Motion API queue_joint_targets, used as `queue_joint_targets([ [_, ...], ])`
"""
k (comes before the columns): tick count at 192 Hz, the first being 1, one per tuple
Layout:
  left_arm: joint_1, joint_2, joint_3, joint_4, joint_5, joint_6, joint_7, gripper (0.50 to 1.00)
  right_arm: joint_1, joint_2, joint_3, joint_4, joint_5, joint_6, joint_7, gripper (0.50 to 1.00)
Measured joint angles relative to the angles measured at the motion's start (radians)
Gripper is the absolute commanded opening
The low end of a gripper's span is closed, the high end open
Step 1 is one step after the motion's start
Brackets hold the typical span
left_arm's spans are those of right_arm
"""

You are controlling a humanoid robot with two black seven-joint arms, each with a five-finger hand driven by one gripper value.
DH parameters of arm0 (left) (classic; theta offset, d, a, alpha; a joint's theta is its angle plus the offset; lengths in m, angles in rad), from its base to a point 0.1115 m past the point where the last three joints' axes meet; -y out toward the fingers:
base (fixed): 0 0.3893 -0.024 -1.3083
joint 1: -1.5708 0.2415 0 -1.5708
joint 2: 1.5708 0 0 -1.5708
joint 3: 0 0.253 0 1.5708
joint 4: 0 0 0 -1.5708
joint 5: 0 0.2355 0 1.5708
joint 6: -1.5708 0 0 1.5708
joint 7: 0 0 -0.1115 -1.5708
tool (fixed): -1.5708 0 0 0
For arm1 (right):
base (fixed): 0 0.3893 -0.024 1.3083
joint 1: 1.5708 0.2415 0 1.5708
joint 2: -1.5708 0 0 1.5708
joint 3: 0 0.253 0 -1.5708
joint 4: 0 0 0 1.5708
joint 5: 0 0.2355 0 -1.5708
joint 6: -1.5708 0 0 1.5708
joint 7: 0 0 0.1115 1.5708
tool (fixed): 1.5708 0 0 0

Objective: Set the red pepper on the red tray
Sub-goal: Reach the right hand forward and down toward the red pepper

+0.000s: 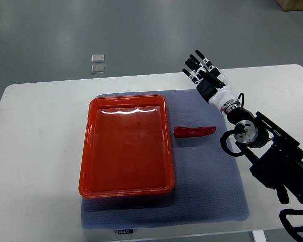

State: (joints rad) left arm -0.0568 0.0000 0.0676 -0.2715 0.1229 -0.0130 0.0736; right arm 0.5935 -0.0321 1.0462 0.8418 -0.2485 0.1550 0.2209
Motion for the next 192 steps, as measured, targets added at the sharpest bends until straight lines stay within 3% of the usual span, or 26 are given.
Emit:
queue_joint_targets([
  [57, 0.000, 0.000, 0.000, 0.002, 0.000, 0.000, -0.005, 1.000, 0.004, 0.000, -0.001, 0.002, -0.003, 0.005, 0.000, 0.917],
  [93, 0.000, 0.000, -0.001, 0.002, -0.002, 0.001, -0.011, 1.000, 0.046, -0.044, -0.086, 0.005, -0.045, 0.048, -0.006, 0.917],
  [143, -0.001, 0.000, -0.002, 0.002, -0.002, 0.001, -0.014, 1.000, 0.324, -0.308, -0.553, 0.031, -0.328, 0.161, -0.105, 0.917],
  [168, -0.004, 0.000, -0.001, 0.000, -0.001, 0.001, -0.014, 1.000, 0.509, -0.412, -0.861, 0.131, -0.415, 0.198, -0.126, 0.917],
  [192, -0.006, 0.000, 0.000, 0.000, 0.000, 0.001, -0.014, 1.000, 0.674, -0.451, -1.124, 0.211, -0.457, 0.205, -0.145, 0.917],
])
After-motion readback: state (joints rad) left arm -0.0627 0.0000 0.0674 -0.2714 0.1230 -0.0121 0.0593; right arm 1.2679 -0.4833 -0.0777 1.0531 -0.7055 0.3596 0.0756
